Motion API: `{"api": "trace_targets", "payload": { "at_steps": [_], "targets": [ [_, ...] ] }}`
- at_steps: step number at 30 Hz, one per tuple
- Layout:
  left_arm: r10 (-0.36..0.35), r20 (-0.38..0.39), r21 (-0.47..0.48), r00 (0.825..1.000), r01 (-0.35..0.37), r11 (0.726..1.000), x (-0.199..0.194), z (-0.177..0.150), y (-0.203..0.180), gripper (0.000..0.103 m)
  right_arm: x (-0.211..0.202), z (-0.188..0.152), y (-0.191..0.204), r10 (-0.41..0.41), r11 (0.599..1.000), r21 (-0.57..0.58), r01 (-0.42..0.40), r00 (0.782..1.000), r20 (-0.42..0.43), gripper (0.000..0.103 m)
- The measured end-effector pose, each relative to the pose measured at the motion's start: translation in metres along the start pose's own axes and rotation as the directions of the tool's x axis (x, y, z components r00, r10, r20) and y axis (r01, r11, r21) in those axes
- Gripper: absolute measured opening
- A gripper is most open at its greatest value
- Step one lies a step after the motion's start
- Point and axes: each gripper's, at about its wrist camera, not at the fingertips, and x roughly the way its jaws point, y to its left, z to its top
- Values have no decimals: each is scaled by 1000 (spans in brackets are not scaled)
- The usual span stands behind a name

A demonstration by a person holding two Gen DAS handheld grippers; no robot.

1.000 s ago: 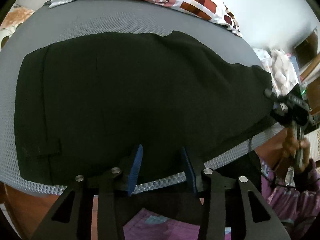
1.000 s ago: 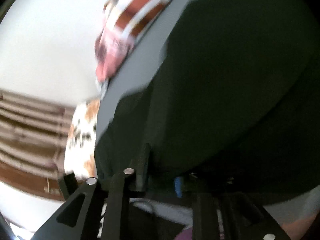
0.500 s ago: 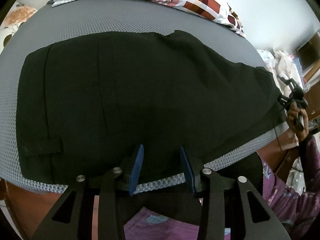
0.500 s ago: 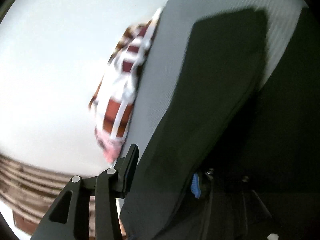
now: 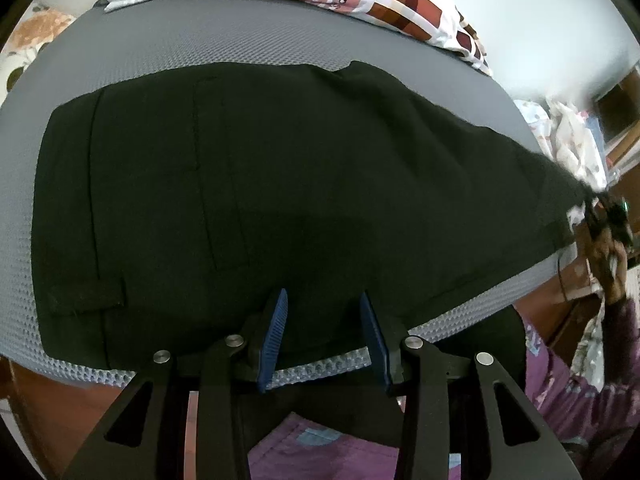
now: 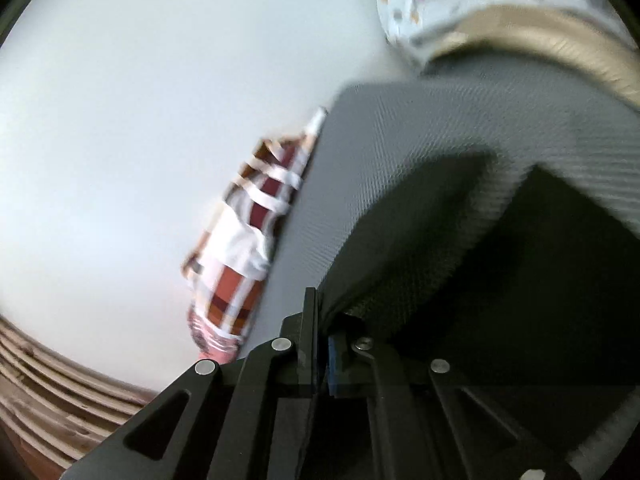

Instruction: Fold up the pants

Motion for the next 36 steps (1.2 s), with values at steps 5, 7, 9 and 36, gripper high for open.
{"api": "trace_targets", "payload": {
  "at_steps": [5,7,9,36],
  "targets": [
    [-7,-2,3,1000,7,1000,-1,0,4,41,-32,-27,-44,-122,991,46,124,992,-29,5],
    [-5,-3,5,1000,5,1000,-1,0,3,41,-35,-37,-65,-136,986,94,140,990,-42,5],
    [-5,-7,11,1000,5,1000,-1,1,3,41,-37,-39,-74,-139,983,120,142,990,-35,5],
    [-19,20,9,1000,18,1000,1,1,1,41,-89,-58,-44,-101,981,160,106,994,-34,18]
  ]
}}
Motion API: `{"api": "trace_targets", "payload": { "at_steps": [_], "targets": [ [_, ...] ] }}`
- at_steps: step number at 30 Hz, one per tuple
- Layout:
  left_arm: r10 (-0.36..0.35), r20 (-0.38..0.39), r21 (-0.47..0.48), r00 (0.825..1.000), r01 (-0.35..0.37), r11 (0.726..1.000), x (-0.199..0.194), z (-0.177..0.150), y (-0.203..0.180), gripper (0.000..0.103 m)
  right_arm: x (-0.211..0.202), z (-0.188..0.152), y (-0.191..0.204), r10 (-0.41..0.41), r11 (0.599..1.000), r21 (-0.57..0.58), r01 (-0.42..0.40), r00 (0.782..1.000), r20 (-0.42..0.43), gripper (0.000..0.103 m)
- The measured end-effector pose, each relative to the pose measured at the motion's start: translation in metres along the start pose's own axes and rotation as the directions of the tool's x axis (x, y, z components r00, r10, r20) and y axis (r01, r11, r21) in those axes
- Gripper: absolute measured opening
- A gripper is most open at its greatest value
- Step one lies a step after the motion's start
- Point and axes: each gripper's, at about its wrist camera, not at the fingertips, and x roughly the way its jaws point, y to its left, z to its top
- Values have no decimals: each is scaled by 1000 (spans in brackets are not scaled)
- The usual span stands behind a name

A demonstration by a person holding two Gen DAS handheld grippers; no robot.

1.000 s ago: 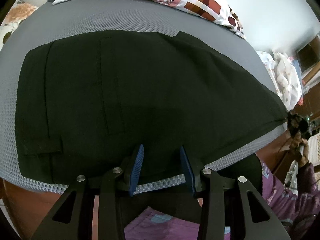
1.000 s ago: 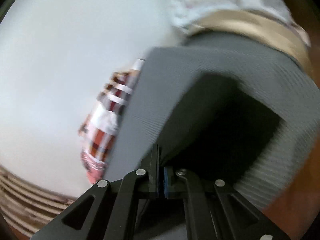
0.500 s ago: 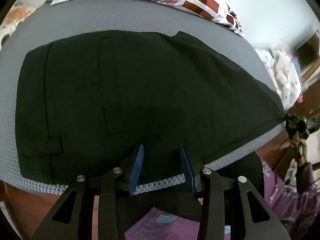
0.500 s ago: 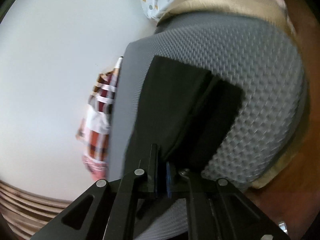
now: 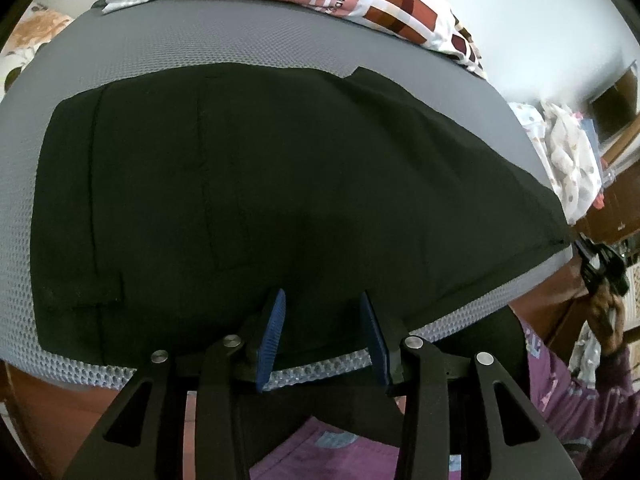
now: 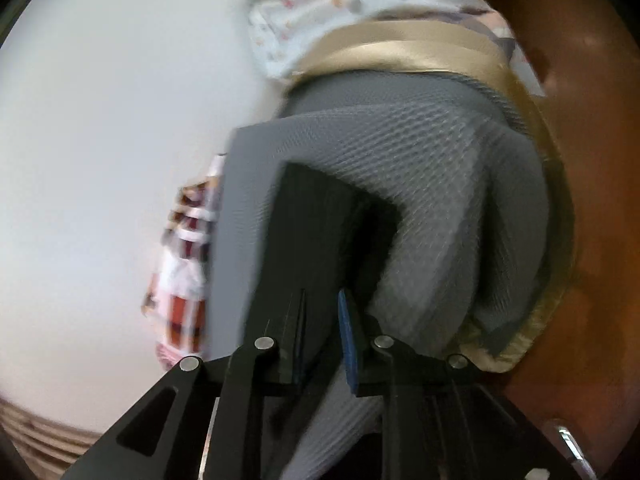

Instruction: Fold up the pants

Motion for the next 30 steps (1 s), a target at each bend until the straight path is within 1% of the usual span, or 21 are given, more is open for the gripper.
{"api": "trace_targets", "payload": {
  "at_steps": [1,2,3,4,5,6,8,9,10,11,13,14,15,17,18,21,24,28,29,30],
  "targets": [
    [-4,5,-2,1000,4,1000,0,-1,0,42,11,-16,17,42,998,-44,-46,996,-84,18],
    [-9,11,-4,1000,9,1000,-1,-1,1,43,21,-32,29,105,992,-57,-115,981,-165,18],
    [-14,15,-7,1000,14,1000,-1,-2,1,44,36,-49,38,168,982,-43,-185,952,-257,19],
    [-22,21,-10,1000,22,1000,-1,-2,2,44,55,-69,46,190,977,-20,-211,914,-359,20],
    [-25,23,-12,999,25,1000,-1,-2,2,45,69,-85,50,183,978,-12,-207,890,-417,20],
    [-26,25,-11,999,27,1000,-1,-2,2,45,85,-104,54,179,978,-15,-210,865,-468,20],
    [-27,27,-9,999,27,1000,-1,-2,1,46,103,-122,57,157,981,-20,-193,848,-506,20],
    [-29,29,-10,999,29,1000,-1,-3,1,47,112,-130,53,172,982,18,-191,838,-517,20],
    [-31,30,-11,999,31,999,-1,-3,1,48,117,-132,52,184,981,44,-190,834,-521,20],
    [-33,31,-12,999,33,999,-1,-4,0,50,121,-135,50,176,983,51,-175,833,-524,22],
    [-40,31,-13,999,40,999,-1,-4,-1,54,126,-139,53,119,991,17,-129,842,-527,23],
    [-47,32,-14,998,47,999,-1,-4,-2,58,125,-139,52,111,993,13,-121,849,-517,25],
    [-51,32,-12,998,51,999,0,-3,-3,61,125,-139,53,102,994,13,-111,858,-504,28],
    [-49,31,-3,998,49,999,1,-3,-7,65,124,-142,53,74,997,5,-82,871,-486,35],
    [-39,30,11,999,39,999,1,-3,-9,66,125,-143,53,61,998,7,-66,878,-475,36],
    [-5,26,52,1000,4,999,3,-4,-17,67,130,-149,59,52,999,13,-52,888,-458,38],
    [-11,26,52,1000,9,999,3,-4,-18,71,132,-153,66,44,998,-19,-58,899,-435,42],
    [-33,27,32,999,32,999,3,-3,-15,73,140,-155,71,48,998,-22,-62,917,-396,39],
    [-35,27,30,999,34,999,3,-3,-14,73,141,-155,72,48,998,-28,-64,919,-393,36],
    [-39,27,26,999,38,999,3,-3,-14,73,143,-156,73,26,998,-48,-49,919,-393,19]
  ]
}}
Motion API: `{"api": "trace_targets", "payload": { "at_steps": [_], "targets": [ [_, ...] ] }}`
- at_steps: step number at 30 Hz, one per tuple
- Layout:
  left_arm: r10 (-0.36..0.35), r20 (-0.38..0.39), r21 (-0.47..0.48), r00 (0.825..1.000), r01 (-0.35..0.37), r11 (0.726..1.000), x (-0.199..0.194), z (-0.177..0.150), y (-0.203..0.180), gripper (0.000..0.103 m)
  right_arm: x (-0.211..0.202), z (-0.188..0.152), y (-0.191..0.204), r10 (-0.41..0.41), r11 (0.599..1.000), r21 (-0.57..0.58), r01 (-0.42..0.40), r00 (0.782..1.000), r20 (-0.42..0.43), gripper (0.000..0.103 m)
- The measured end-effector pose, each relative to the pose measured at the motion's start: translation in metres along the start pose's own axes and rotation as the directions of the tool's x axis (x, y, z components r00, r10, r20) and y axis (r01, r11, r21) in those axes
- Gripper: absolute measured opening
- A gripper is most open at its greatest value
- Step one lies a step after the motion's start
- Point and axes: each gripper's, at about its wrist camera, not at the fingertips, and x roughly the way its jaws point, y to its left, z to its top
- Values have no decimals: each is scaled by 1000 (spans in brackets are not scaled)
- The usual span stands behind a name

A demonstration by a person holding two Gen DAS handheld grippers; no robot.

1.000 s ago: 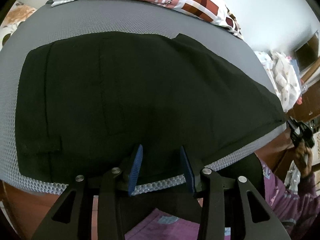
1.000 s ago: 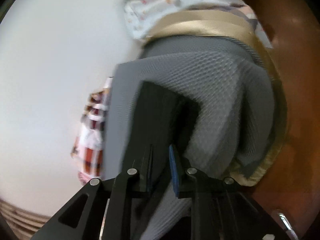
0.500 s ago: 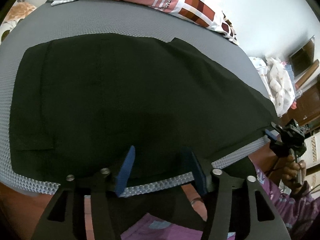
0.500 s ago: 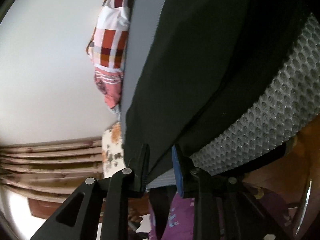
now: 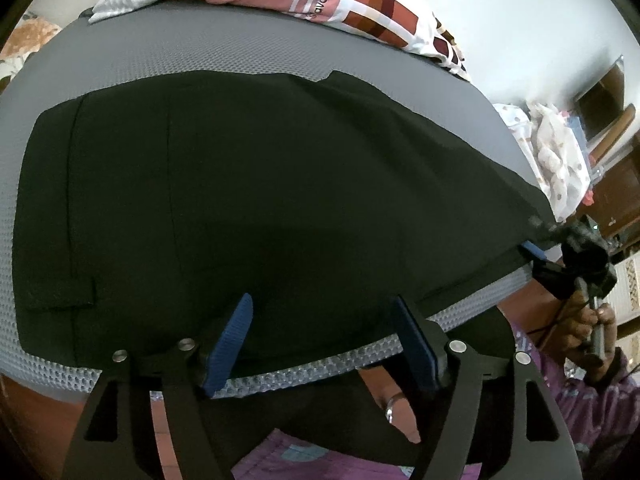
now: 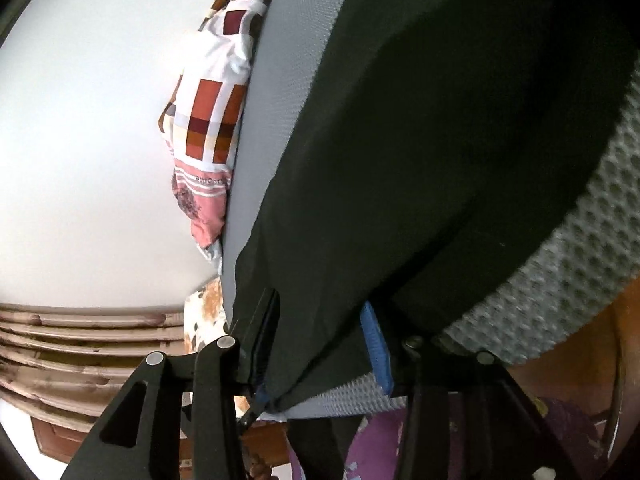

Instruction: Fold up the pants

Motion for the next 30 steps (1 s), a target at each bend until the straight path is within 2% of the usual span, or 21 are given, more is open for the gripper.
{"api": "trace_targets", "payload": {
  "at_steps": [1,2,4,10,14,16,19,25,30],
  "targets": [
    [-2,0,-1,1000,2,1000,0,0,1,73,3,0,-2,-32,999,-8,32,999,-11,9],
    [-3,0,-1,1000,3,1000,0,0,1,73,6,0,-7,-41,999,6,41,999,-25,7],
    [-8,-2,2,1000,8,1000,-1,0,1,73,5,-1,-14,-10,999,41,11,1000,-27,6],
    [-10,-4,-27,1000,10,1000,-6,2,7,73,-11,-12,-4,0,1000,23,2,999,-51,6],
    [-4,-6,-43,1000,3,999,-7,2,11,73,-9,-17,-11,-39,999,19,40,997,-71,6],
    [-2,-7,-43,1000,2,999,-7,1,11,73,-5,-17,-24,-13,997,79,19,997,-80,2],
    [13,-12,-33,1000,-13,999,-7,1,9,73,-6,-18,-20,-30,998,51,34,996,-78,3],
    [29,-17,-14,999,-29,999,-6,1,7,73,-10,-14,-27,42,996,87,-35,996,-79,11],
    [40,-17,3,999,-40,999,-5,0,5,73,-39,0,-35,81,992,99,-81,997,7,32]
  ]
}}
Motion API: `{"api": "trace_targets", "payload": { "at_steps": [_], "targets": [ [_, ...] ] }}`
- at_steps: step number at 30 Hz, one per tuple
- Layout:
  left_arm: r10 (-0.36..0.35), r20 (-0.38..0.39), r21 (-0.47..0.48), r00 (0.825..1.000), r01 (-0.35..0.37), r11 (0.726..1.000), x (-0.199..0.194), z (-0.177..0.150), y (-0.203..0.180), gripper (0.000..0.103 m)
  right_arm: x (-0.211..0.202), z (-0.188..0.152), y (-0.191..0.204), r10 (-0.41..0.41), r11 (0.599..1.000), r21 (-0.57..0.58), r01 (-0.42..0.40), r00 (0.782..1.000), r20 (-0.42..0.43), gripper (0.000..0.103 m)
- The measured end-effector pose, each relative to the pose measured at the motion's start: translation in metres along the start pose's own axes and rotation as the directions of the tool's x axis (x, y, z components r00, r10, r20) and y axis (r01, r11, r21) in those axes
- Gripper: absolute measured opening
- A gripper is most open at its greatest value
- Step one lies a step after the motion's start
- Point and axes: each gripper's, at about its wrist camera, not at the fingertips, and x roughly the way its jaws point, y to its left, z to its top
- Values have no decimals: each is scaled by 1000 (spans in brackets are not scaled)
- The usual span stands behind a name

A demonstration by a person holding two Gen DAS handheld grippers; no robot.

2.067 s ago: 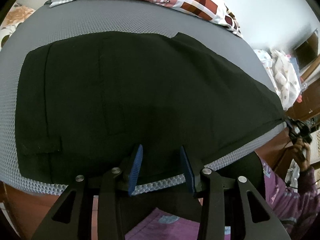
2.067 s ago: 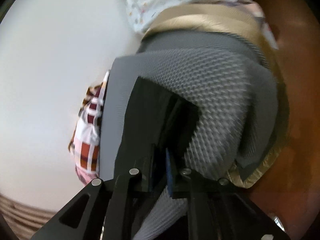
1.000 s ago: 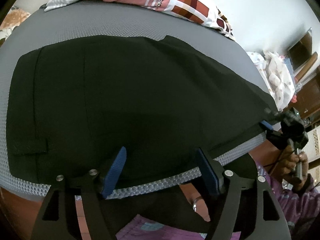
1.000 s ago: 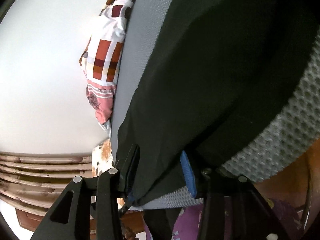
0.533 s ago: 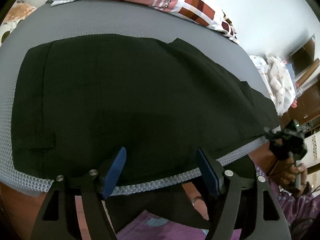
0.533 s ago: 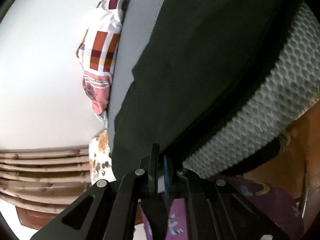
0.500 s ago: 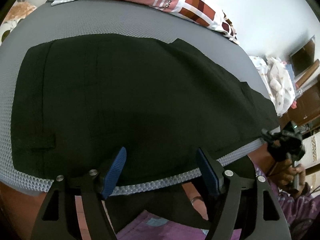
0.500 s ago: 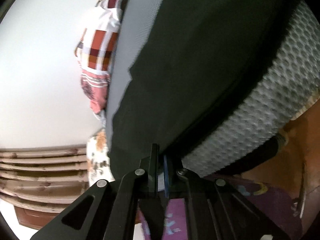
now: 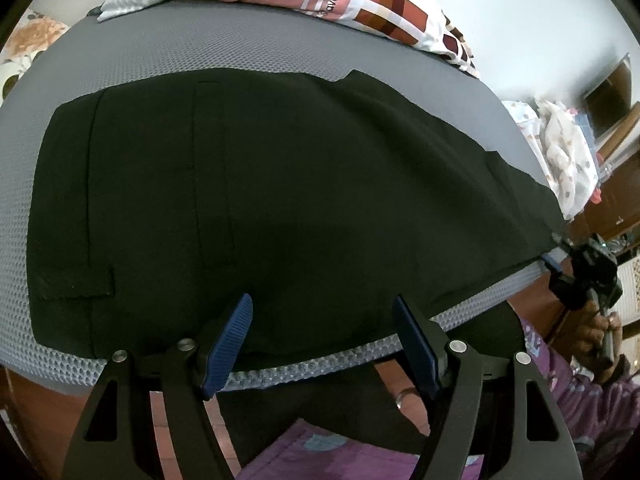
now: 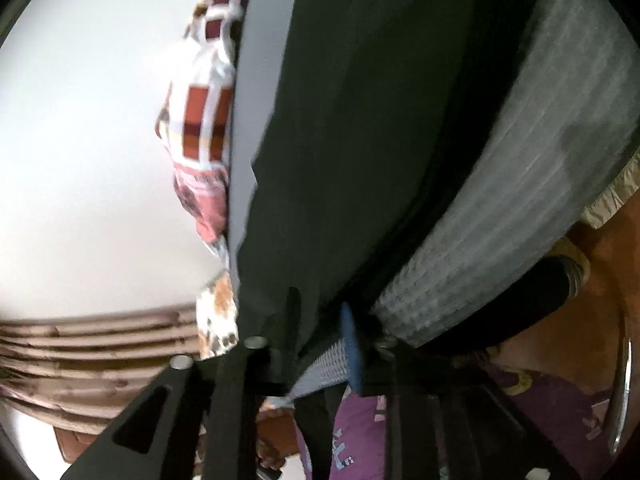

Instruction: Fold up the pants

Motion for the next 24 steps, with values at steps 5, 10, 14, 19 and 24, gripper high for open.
{"api": "trace_targets", "payload": {
  "at_steps": [5,10,14,19,24],
  "targets": [
    [-4,1,-5,1000,4,1000,0,0,0,73,-56,35,-8,-17,1000,-9,19,985,169,33],
    [2,0,2,1000,-2,1000,0,0,0,74,-95,74,-27,-43,999,-5,46,956,289,12],
    [6,0,14,1000,-6,1000,0,0,-1,75,-110,84,-40,-52,999,25,47,943,327,5],
    [7,2,17,1000,-7,1000,0,0,-1,75,-122,79,-41,-70,997,-5,77,938,339,4],
    [13,0,25,1000,-13,1000,0,0,-2,75,-125,84,-53,-53,998,33,44,943,329,2]
  ]
}}
